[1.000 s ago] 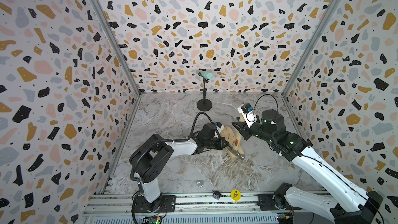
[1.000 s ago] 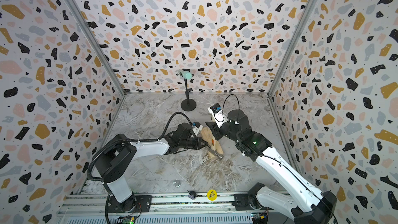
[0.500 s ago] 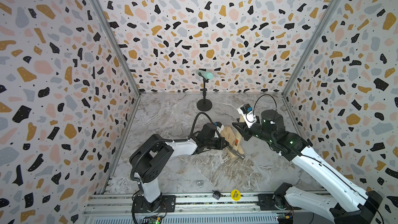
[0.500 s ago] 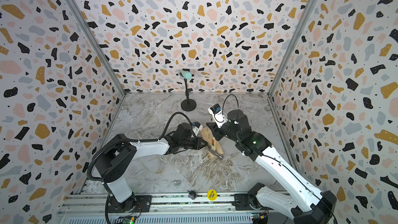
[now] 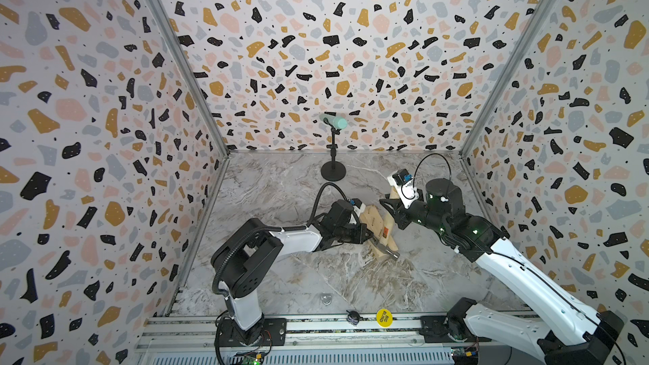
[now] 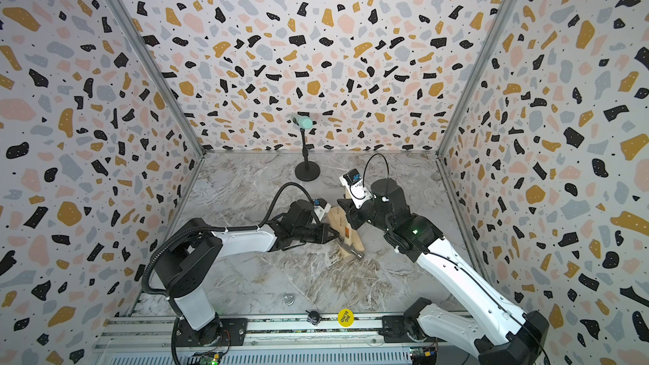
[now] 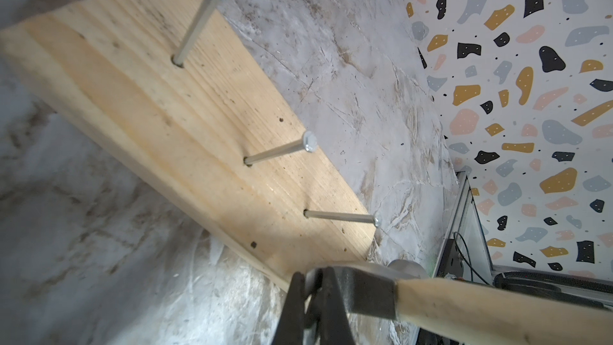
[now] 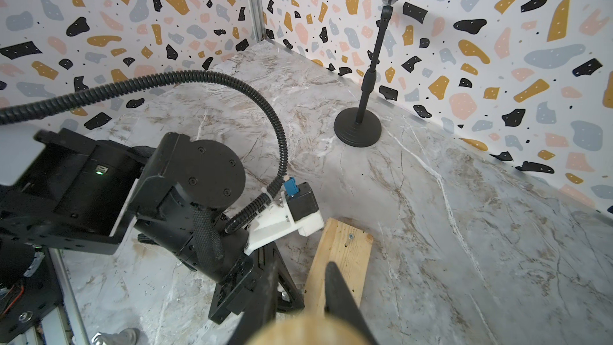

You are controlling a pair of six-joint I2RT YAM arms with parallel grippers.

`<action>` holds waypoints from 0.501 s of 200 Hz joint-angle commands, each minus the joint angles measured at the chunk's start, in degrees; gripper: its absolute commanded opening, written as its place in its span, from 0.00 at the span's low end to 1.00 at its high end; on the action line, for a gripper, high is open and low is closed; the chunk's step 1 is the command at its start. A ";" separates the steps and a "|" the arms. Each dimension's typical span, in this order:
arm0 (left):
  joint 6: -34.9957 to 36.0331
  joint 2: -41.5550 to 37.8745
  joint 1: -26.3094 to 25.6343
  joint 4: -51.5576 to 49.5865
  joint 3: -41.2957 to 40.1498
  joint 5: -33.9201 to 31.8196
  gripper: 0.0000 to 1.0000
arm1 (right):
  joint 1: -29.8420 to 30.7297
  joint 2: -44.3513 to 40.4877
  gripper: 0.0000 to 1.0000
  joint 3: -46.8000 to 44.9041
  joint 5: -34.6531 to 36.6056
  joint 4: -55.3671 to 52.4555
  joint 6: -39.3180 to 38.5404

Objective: Use a claw hammer to pull out a nail
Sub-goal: Adjust the hammer at the mounting plate.

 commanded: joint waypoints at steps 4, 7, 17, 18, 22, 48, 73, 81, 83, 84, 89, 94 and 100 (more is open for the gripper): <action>1.33 0.89 0.19 -2.35 1.15 -3.70 0.00 | -0.03 -0.42 0.07 3.03 -1.19 -0.74 -0.91; 1.35 0.88 0.18 -2.32 1.15 -3.70 0.00 | 0.09 -0.46 0.06 3.03 -1.27 -0.79 -0.95; 1.42 0.79 0.32 -2.55 1.15 -3.78 0.00 | 0.02 -0.56 0.00 3.03 -1.51 -0.75 -0.89; 1.38 0.79 0.24 -2.60 1.15 -3.81 0.00 | -0.01 -0.56 0.00 3.03 -1.53 -0.79 -0.89; 1.44 0.84 0.24 -2.62 1.22 -3.73 0.00 | 0.05 -0.66 0.00 3.03 -1.54 -0.74 -0.94; 1.44 0.88 0.21 -2.65 1.33 -3.41 0.00 | 0.05 -1.37 0.00 3.11 -1.56 -0.57 -1.14; 1.27 0.85 0.27 -2.32 1.60 -2.77 0.01 | 0.03 -2.34 0.00 3.09 -1.04 -0.08 -1.20; 1.10 0.79 0.26 -2.07 1.59 -2.60 0.03 | 0.06 -2.48 0.00 3.17 -0.78 -0.03 -1.20; 0.98 0.79 0.26 -1.99 1.63 -2.48 0.04 | 0.08 -2.53 0.00 3.20 -0.70 -0.07 -1.23; 0.99 0.79 0.30 -1.97 1.66 -2.45 0.04 | 0.11 -2.55 0.00 3.20 -0.73 -0.05 -1.24; 0.87 0.71 0.33 -1.84 1.68 -2.37 0.06 | 0.04 -2.57 0.00 3.29 -0.65 -0.03 -1.26; 0.75 0.64 0.33 -1.73 1.75 -2.28 0.08 | 0.11 -2.63 0.00 3.38 -0.61 -0.05 -1.31; 0.66 0.62 0.28 -1.59 1.85 -2.12 0.10 | 0.13 -2.65 0.00 3.52 -0.65 -0.07 -1.29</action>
